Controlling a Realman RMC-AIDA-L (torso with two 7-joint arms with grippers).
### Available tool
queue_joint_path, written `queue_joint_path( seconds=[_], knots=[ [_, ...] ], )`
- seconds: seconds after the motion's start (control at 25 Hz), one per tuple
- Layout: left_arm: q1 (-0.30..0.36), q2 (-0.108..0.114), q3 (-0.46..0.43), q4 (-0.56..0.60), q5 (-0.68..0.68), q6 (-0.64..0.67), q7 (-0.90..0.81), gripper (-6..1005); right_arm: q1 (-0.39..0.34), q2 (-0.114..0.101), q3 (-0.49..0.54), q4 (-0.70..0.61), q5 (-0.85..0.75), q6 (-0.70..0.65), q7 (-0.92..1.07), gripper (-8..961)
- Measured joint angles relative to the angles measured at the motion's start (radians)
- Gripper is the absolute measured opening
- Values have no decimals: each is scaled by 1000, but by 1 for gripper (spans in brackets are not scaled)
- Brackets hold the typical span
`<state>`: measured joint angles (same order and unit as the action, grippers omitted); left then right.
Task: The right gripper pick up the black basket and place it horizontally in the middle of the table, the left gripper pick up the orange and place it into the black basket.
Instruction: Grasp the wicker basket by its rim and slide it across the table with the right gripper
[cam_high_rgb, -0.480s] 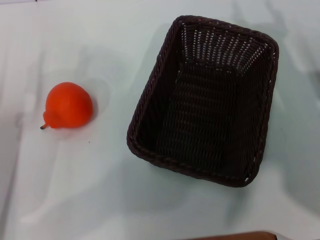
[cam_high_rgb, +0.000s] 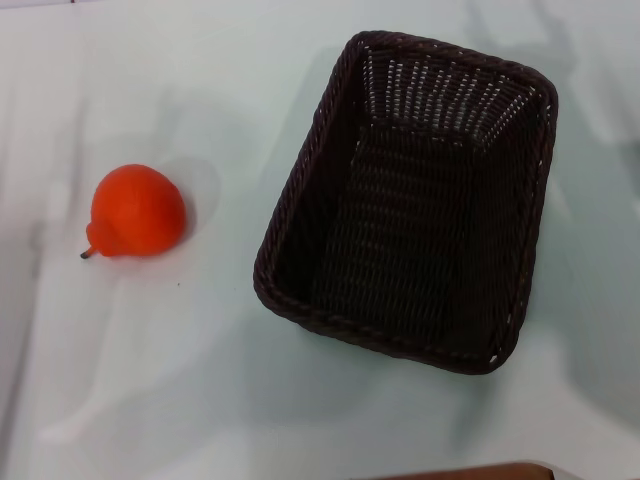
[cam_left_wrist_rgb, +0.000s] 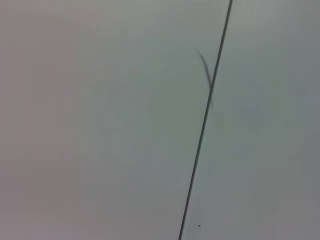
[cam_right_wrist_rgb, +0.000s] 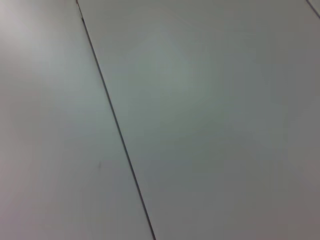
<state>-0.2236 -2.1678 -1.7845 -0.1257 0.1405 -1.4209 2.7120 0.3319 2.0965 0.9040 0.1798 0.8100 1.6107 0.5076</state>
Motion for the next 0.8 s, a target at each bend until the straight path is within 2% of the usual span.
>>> queue_joint_path(
  seconds=[0.12,0.2,0.24,0.4,0.48,0.52,0.56,0.6,0.68,0.8],
  knots=[
    [0,2,0,0,3,1,-24,903,-6,2,-1,-1,0,0,7,945],
    [2,8,3,0,6,5,-80,903,-10,2,-4,1,0,0,9,945],
    [5,18,11,0,10,11,-133,903,-11,2,-5,3,0,0,10,945],
    [12,88,65,-3,61,12,-289,902,-15,0,-6,3,0,11,22,944],
    [15,138,99,-5,99,-13,-366,902,-17,-1,-6,0,0,19,25,944],
    [15,138,99,-5,99,-13,-366,902,-19,-1,-6,-1,0,22,25,944],
    [20,172,114,-5,121,-38,-401,902,-21,-2,-6,-1,0,25,25,944],
    [25,191,119,-6,132,-56,-414,902,-24,-3,-5,0,-1,29,27,944],
    [36,207,117,-6,138,-74,-420,902,-27,-6,-6,-2,-4,38,35,944],
    [52,212,104,-12,138,-82,-416,903,-31,-12,-12,-14,-9,56,50,944]
  ],
)
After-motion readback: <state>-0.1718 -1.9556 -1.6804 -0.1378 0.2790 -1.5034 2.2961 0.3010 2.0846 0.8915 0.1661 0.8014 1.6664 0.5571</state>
